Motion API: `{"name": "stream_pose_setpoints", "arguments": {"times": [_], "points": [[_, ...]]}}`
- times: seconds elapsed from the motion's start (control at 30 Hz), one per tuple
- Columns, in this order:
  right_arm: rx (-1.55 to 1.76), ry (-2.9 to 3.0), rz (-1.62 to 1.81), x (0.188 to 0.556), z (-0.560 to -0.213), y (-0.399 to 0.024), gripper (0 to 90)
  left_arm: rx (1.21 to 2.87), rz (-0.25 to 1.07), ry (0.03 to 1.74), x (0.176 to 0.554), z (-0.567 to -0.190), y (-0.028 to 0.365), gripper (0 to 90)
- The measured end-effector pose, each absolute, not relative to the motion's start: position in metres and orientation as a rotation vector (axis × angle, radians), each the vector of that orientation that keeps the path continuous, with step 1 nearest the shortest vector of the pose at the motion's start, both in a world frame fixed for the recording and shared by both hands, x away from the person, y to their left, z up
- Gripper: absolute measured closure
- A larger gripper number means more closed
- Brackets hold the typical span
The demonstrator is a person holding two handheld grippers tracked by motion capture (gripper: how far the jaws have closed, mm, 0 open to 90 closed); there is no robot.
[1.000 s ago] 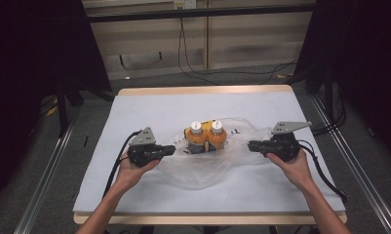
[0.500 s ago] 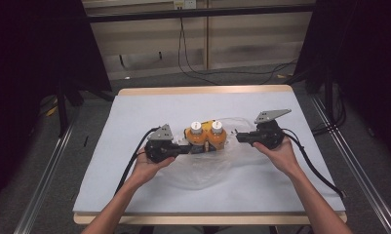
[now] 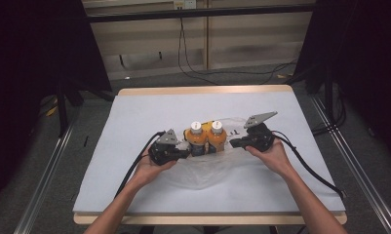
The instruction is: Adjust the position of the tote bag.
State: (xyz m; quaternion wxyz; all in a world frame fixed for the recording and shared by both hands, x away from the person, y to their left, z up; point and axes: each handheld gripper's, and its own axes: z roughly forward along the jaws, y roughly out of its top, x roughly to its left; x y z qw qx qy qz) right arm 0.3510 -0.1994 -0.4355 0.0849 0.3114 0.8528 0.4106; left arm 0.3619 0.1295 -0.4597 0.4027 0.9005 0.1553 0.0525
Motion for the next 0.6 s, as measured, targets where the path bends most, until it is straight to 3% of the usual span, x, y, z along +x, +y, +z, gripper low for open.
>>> {"name": "stream_pose_setpoints", "arguments": {"times": [0.6], "points": [[0.909,2.655,0.906,0.363,-0.471,-0.183,90.0,2.434,0.201,0.406,0.363,-0.472,0.125,90.0]]}}
